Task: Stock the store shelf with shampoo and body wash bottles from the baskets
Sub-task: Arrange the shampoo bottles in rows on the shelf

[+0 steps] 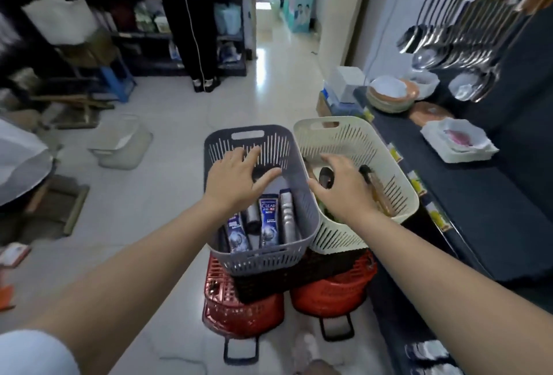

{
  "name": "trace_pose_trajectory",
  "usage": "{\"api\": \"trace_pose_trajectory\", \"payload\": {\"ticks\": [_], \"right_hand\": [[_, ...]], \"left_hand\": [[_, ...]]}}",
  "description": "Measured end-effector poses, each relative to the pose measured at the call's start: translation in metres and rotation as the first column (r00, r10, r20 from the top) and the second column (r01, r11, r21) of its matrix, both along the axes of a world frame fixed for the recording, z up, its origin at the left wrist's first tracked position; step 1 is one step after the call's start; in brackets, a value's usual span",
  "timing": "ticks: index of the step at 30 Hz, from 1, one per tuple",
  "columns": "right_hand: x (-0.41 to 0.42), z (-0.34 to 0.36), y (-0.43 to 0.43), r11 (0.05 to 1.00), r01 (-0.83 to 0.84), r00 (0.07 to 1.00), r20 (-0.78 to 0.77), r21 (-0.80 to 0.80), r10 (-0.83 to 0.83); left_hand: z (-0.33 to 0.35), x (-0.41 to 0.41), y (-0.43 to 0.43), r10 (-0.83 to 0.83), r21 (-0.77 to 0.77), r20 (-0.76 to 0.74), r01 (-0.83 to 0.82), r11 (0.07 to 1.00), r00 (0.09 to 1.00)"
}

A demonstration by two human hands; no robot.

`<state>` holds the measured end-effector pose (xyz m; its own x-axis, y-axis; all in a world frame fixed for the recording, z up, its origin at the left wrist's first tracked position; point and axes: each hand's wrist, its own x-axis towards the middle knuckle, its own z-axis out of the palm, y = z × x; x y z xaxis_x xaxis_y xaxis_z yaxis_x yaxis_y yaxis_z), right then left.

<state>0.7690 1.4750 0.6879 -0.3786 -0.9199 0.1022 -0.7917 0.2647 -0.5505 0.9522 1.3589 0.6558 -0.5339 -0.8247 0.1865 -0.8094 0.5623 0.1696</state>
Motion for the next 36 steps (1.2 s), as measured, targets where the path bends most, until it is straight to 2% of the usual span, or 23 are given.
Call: {"api": "trace_pose_trajectory", "payload": {"ticks": [4, 9, 15, 18, 20, 22, 25, 28, 30, 33, 36], "right_hand": [[0.002, -0.028, -0.045, 0.991, -0.119, 0.99, 0.086, 0.061, 0.114], [0.007, -0.079, -0.082, 0.961, -0.169, 0.959, 0.261, 0.22, 0.109], [0.009, -0.137, -0.104, 0.841, -0.222, 0.966, 0.228, 0.493, 0.122], [0.011, -0.153, -0.117, 0.773, -0.214, 0.972, 0.212, 0.597, 0.106], [0.013, -0.163, -0.126, 0.753, -0.206, 0.975, 0.193, 0.625, 0.106], [0.017, -0.171, -0.134, 0.742, -0.205, 0.976, 0.188, 0.638, 0.108], [0.028, -0.182, -0.143, 0.753, -0.233, 0.968, 0.221, 0.616, 0.119], [0.044, -0.19, -0.153, 0.76, -0.244, 0.961, 0.255, 0.602, 0.108], [0.052, -0.196, -0.16, 0.765, -0.252, 0.955, 0.28, 0.593, 0.098], [0.059, -0.206, -0.176, 0.766, -0.259, 0.948, 0.306, 0.588, 0.086], [0.062, -0.216, -0.195, 0.771, -0.261, 0.946, 0.313, 0.582, 0.084]], "left_hand": [[-0.021, 0.004, -0.021, 0.124, 0.072, -0.003, -0.124, 0.99, 0.992], [-0.048, -0.007, -0.046, 0.277, 0.181, 0.032, -0.278, 0.943, 0.96], [-0.089, -0.02, -0.061, 0.385, 0.398, 0.107, -0.394, 0.828, 0.917], [-0.107, -0.018, -0.074, 0.487, 0.523, -0.001, -0.415, 0.745, 0.873], [-0.113, -0.016, -0.085, 0.582, 0.589, -0.11, -0.418, 0.691, 0.806], [-0.114, -0.016, -0.093, 0.638, 0.627, -0.131, -0.435, 0.646, 0.759], [-0.128, -0.015, -0.097, 0.625, 0.668, 0.028, -0.479, 0.569, 0.78], [-0.162, -0.015, -0.083, 0.575, 0.725, 0.296, -0.571, 0.385, 0.763], [-0.182, -0.015, -0.068, 0.529, 0.722, 0.409, -0.618, 0.311, 0.744], [-0.203, -0.021, -0.048, 0.498, 0.723, 0.482, -0.648, 0.237, 0.72], [-0.216, -0.031, -0.033, 0.552, 0.693, 0.487, -0.684, 0.229, 0.677]]}}
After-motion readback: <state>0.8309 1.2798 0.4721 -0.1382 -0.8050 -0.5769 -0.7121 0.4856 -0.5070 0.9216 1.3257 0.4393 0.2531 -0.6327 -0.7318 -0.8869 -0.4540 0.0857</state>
